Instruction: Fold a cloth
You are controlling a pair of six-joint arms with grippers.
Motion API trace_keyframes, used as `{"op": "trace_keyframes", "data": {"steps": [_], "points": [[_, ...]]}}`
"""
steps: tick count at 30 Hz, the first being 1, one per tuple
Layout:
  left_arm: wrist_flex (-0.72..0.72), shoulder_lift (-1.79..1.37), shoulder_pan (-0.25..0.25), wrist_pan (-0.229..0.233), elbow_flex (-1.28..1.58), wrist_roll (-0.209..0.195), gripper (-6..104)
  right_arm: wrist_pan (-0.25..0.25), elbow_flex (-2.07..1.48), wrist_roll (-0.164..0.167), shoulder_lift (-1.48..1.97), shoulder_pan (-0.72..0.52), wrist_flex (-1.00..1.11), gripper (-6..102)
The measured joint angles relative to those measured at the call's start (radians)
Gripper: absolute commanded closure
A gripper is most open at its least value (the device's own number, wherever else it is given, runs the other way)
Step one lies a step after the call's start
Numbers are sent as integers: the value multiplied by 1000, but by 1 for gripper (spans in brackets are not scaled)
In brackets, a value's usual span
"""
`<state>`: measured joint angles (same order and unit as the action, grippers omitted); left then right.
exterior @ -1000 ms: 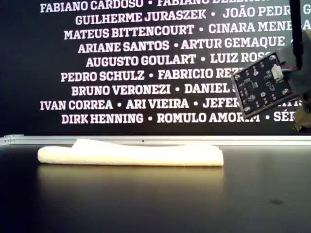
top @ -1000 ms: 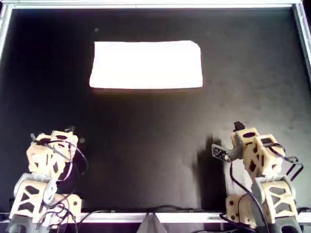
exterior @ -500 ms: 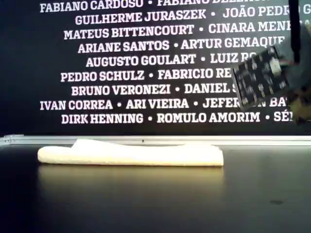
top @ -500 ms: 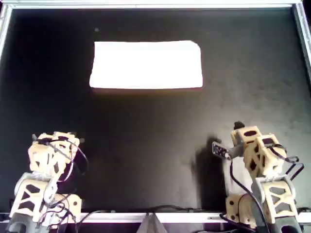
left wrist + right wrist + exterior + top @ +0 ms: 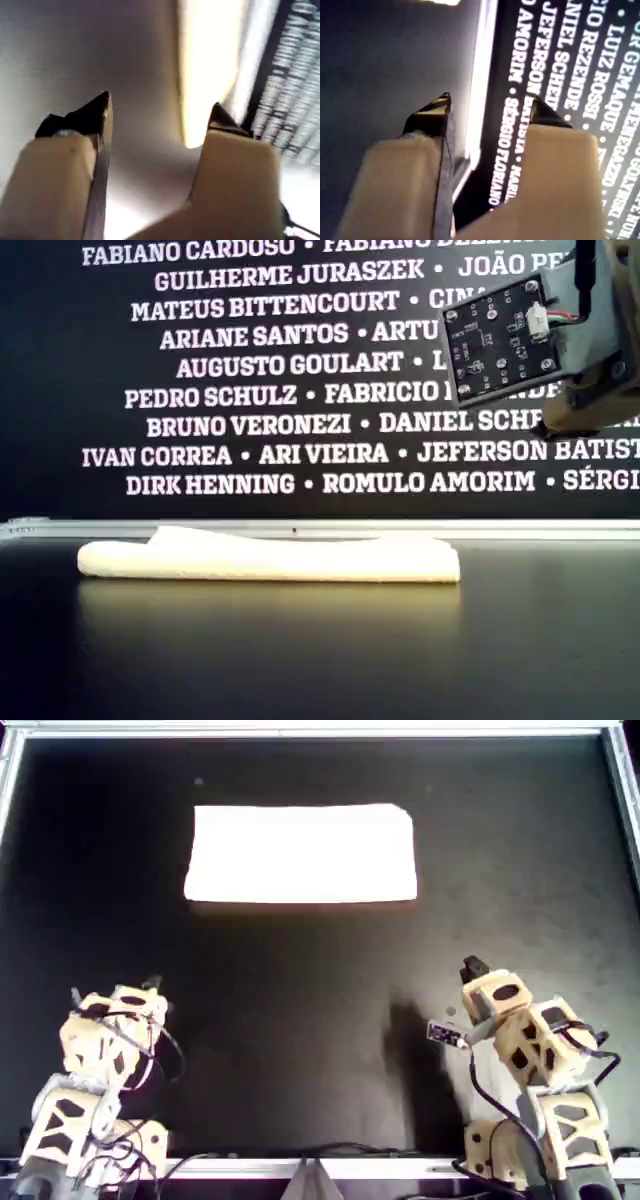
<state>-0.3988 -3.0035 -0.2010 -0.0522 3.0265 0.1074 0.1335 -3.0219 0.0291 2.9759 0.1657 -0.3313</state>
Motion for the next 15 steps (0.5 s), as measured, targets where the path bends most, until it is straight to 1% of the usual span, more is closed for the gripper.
{"op": "trace_keyframes", "data": {"steps": [3,6,15], "points": [[23,77,-3,0,-40,0,29,0,54,3,-63,0,2,34],[32,227,-3,0,-129,-2,29,0,120,3,-238,0,2,34],[35,914,-3,0,-561,0,28,0,713,3,-1169,115,11,32]]}}
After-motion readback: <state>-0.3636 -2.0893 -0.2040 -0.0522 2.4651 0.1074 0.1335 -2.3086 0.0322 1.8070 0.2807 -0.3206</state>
